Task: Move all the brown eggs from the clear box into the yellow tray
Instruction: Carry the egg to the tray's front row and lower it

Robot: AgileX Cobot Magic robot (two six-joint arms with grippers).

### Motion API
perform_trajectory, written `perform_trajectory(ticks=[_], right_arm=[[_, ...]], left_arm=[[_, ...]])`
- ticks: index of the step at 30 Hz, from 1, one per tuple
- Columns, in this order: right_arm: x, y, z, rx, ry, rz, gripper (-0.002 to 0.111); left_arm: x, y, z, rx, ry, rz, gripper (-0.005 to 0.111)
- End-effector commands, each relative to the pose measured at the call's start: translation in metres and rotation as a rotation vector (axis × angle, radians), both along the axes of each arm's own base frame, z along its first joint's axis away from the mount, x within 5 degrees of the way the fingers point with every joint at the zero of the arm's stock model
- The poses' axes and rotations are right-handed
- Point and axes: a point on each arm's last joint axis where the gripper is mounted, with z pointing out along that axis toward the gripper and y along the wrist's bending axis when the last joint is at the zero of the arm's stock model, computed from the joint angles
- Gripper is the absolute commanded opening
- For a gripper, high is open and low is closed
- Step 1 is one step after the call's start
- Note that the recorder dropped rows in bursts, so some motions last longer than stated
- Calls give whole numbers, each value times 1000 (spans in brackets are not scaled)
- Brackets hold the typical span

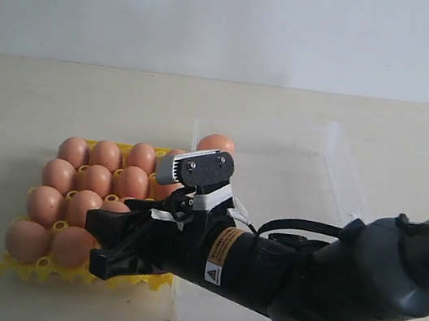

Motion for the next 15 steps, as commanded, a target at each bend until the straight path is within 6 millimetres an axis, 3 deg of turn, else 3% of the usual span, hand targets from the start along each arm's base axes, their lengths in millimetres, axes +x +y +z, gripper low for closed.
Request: perform_trajectory(ticks=[1,10,15], right_arm=[[5,8,-2,41,5,7,0],[9,12,-10,41,39,-7,2],[9,12,-10,44,46,-12,23]], left_arm=[[0,0,3,-7,-18,0,0],[0,0,3,-9,-18,0,0],[0,0,3,-9,-18,0,0]])
